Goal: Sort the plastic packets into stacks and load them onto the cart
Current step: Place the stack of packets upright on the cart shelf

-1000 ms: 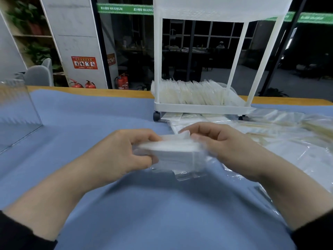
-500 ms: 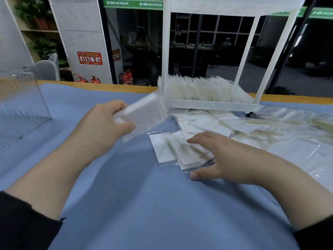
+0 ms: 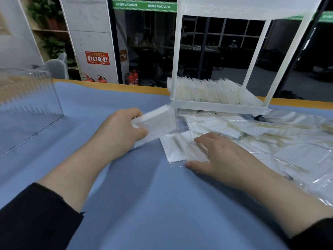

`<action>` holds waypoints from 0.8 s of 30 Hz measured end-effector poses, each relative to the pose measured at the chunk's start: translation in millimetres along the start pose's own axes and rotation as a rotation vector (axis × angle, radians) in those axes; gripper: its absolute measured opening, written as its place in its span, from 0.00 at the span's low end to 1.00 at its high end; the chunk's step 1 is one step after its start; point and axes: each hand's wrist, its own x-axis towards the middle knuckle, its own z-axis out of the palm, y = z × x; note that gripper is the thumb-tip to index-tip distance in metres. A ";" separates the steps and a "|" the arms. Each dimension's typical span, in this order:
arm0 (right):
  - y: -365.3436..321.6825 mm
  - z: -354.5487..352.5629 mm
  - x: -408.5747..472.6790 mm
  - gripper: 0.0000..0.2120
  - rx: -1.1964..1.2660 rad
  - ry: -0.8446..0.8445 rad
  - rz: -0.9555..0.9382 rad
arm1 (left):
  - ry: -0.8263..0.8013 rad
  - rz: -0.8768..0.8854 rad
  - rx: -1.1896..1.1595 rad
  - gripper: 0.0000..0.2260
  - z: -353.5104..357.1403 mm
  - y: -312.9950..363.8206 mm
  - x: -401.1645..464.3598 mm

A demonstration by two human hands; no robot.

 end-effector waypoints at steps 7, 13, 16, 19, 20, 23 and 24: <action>-8.2 5.9 5.5 0.08 -0.140 0.121 0.051 | 0.006 0.023 -0.028 0.03 1.0 2.0 -1.2; 6.9 -6.1 5.5 0.07 -0.046 0.272 0.036 | 0.063 0.040 -0.072 0.04 -3.5 3.8 -1.1; 13.6 -28.5 -3.4 0.07 0.180 0.337 0.008 | 0.122 0.065 -0.113 0.05 -7.0 4.0 -0.3; 18.3 -45.6 -13.8 0.09 0.385 0.347 -0.048 | 0.170 0.088 -0.233 0.10 -11.6 7.5 -1.7; 18.7 -48.5 -16.8 0.09 0.430 0.318 -0.075 | 0.171 0.097 -0.276 0.12 -12.3 8.7 -2.2; 14.3 -47.6 -18.5 0.09 0.479 0.227 -0.150 | 0.095 0.139 -0.358 0.12 -11.1 12.8 -5.6; 10.8 -42.6 -16.2 0.09 0.497 0.232 -0.162 | 0.044 0.162 -0.367 0.11 -10.0 14.6 -7.7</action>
